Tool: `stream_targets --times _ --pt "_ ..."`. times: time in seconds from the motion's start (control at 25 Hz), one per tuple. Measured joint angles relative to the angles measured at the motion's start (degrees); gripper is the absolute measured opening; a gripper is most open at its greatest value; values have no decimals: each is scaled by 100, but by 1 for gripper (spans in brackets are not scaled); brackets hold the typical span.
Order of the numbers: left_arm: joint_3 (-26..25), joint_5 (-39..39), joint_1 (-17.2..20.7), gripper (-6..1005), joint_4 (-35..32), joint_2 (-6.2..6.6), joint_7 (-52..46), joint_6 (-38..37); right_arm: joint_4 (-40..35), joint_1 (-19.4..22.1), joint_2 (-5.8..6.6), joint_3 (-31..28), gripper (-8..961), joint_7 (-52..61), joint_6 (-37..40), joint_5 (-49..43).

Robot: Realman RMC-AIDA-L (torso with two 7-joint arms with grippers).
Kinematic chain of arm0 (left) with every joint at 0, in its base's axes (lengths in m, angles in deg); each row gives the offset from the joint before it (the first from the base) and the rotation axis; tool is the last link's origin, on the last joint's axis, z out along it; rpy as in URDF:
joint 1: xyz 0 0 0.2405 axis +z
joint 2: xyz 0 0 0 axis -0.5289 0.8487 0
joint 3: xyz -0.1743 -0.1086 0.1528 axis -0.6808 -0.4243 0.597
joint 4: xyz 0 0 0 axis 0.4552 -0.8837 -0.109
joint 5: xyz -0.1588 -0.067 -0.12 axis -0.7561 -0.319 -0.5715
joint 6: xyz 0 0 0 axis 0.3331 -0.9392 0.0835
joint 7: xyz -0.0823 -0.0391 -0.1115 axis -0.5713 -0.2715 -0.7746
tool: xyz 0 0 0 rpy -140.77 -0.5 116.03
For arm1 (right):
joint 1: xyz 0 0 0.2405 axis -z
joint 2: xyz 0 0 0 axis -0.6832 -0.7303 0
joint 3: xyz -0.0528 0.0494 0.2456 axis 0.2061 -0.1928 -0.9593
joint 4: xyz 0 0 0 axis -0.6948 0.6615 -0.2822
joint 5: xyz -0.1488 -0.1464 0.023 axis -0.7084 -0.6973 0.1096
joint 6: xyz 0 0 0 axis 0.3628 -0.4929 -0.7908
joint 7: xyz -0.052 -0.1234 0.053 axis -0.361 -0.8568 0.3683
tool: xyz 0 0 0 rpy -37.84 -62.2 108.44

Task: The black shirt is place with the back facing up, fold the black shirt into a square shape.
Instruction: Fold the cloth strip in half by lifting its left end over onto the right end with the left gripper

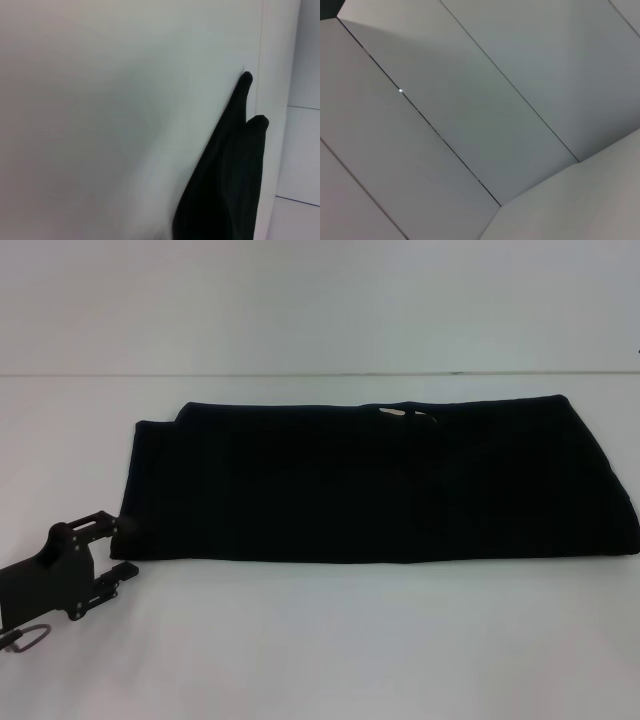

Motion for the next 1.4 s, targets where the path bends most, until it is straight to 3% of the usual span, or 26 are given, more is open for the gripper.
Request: stream_targets --times 0.88,1.4 --pt "150 -32 -556 628 393 -50 -2 692 -39 8 16 -2 624 -3 -112 -5" --pt "16 -379 -305 628 100 37 88 239 -31 2 9 -46 623 7 -155 0"
